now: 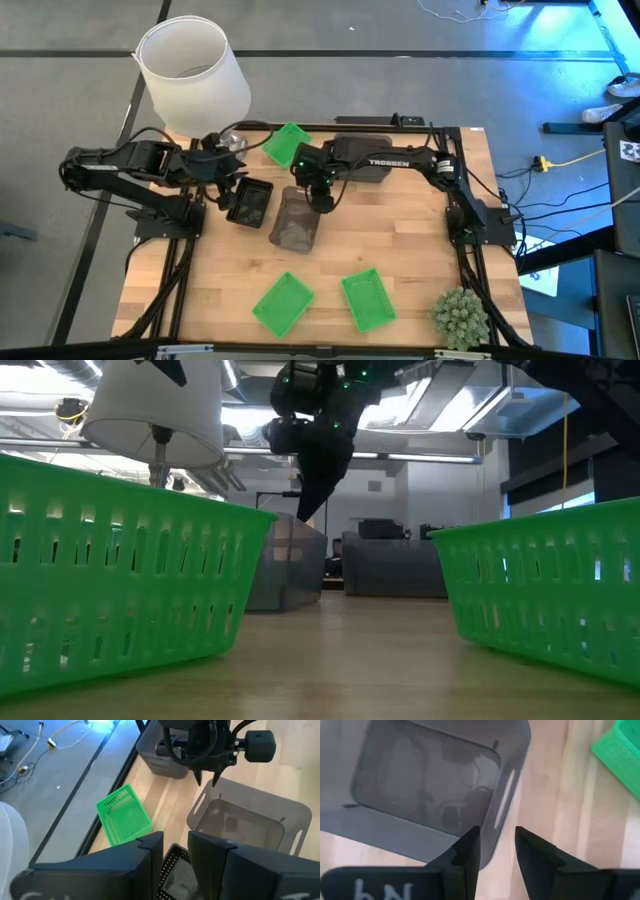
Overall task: Stack baskets by color
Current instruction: Stack the bottom transparent black bin on the top transparent black bin
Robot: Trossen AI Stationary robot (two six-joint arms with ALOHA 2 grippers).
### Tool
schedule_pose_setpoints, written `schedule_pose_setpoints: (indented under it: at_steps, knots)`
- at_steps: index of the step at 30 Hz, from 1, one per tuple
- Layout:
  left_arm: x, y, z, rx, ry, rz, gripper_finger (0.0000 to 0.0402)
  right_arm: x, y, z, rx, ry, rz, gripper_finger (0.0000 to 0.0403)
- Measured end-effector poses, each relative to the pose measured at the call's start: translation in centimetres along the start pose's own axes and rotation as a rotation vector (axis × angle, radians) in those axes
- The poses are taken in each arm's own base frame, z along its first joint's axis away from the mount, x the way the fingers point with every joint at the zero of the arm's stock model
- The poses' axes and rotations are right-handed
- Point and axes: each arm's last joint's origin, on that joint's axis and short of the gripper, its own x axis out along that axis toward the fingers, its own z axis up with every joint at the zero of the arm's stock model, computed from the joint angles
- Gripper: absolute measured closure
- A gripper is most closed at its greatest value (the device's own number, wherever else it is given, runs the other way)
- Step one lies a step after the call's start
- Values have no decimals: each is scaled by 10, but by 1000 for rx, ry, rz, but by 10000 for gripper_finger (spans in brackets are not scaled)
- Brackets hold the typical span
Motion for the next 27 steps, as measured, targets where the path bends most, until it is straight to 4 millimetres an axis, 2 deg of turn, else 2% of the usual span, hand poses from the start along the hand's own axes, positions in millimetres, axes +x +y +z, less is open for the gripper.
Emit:
schedule_pose_setpoints:
  at_steps: [9,20,27]
  knots:
    - [0,0,0,-24,0,0,319,5,-2,2,7,-18,-12,283]
    - [0,0,0,-43,0,0,319,46,-11,-5,-25,60,12,283]
    - [0,0,0,-73,0,0,319,58,-20,-9,-7,77,11,285]
